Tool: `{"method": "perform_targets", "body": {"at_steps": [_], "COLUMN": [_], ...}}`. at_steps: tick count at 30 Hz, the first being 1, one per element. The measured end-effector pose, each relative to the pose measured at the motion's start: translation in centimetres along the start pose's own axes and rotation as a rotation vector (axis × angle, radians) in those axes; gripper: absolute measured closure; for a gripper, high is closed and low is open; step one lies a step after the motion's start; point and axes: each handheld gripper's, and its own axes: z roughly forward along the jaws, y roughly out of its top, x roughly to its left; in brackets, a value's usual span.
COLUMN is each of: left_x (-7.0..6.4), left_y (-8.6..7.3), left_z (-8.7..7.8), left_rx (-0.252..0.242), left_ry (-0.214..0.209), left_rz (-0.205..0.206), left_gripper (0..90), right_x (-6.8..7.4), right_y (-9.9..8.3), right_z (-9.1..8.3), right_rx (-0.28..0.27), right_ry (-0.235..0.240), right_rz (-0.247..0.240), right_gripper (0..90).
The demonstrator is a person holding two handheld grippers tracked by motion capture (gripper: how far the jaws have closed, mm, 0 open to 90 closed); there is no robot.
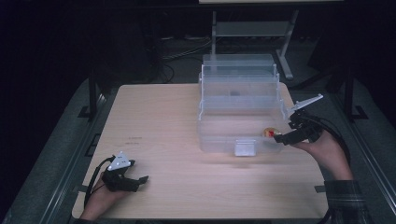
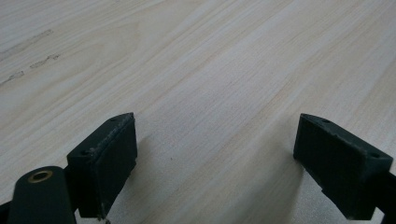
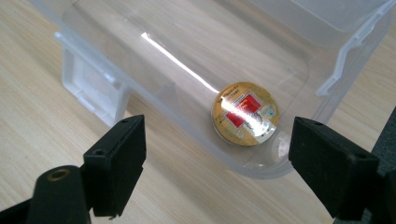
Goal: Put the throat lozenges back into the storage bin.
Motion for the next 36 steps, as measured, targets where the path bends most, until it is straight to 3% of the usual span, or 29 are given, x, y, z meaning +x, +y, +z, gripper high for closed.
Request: {"method": "perform_targets", "body": {"at_steps": [25, 36], "left_x": [0.0, 0.0], "left_y": [0.0, 0.0], "left_z": [0.0, 0.0], "left_rx": [-0.002, -0.003], "left_ry": [0.001, 0.002], "left_rz": [-0.002, 0.001], "left_gripper": [12.5, 12.5], "right_x": [1.9, 2.5], "right_y": [-5.5, -7.9], "right_z": [0.1, 2.0], "right_rx": [-0.05, -0.063], "right_ry": [0.004, 0.039], "right_rz": [0.021, 0.036], "right_gripper": [17.2, 15.3]}}
